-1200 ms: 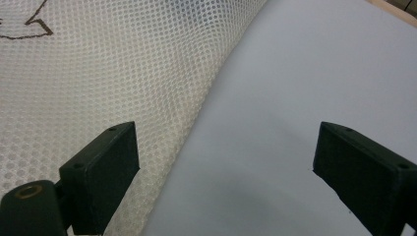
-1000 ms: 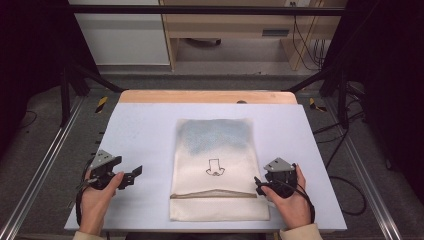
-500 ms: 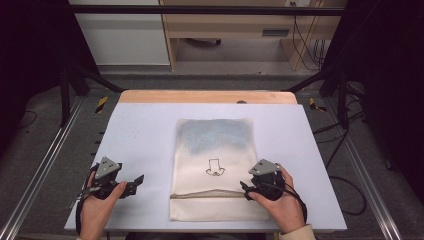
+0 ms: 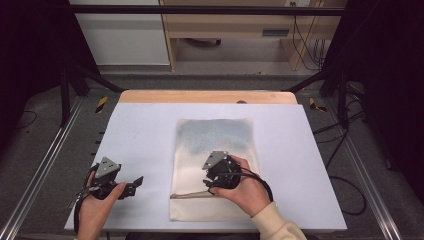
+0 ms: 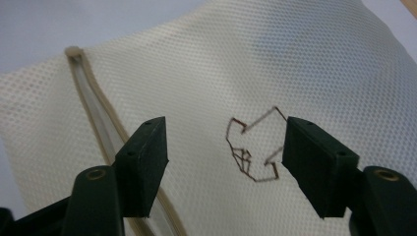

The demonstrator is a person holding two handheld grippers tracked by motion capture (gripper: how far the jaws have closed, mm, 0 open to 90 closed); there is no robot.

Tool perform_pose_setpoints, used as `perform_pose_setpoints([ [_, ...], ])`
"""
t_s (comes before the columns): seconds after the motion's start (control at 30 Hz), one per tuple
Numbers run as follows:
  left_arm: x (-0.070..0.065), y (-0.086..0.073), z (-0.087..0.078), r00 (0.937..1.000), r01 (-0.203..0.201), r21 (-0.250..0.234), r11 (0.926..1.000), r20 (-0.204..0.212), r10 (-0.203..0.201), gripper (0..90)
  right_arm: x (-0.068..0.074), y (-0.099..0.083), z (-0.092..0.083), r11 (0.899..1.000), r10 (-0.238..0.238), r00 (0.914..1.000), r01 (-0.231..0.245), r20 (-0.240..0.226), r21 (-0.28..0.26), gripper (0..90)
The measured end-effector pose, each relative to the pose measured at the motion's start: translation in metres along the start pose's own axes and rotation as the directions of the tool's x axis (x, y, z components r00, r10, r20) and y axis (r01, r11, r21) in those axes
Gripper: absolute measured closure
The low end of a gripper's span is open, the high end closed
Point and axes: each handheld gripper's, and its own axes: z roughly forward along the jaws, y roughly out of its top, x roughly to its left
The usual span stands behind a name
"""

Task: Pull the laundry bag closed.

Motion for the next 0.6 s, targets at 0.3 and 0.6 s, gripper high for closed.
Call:
perform_pose_setpoints([
  [0.3,0.004,-0.005,-0.002,0.9996,0.027,0.015,0.9995,-0.012,-0.027,5.0,0.016,0.028,0.016,0.997,-0.077,0.9927,0.077,-0.093,-0.001,54.3],
  [0.6,0.013,0.0,0.003,0.9996,0.014,0.048,0.9988,-0.025,-0.013,7.5,0.031,0.043,0.028,0.993,-0.118,0.9769,0.121,-0.178,0.004,72.6],
])
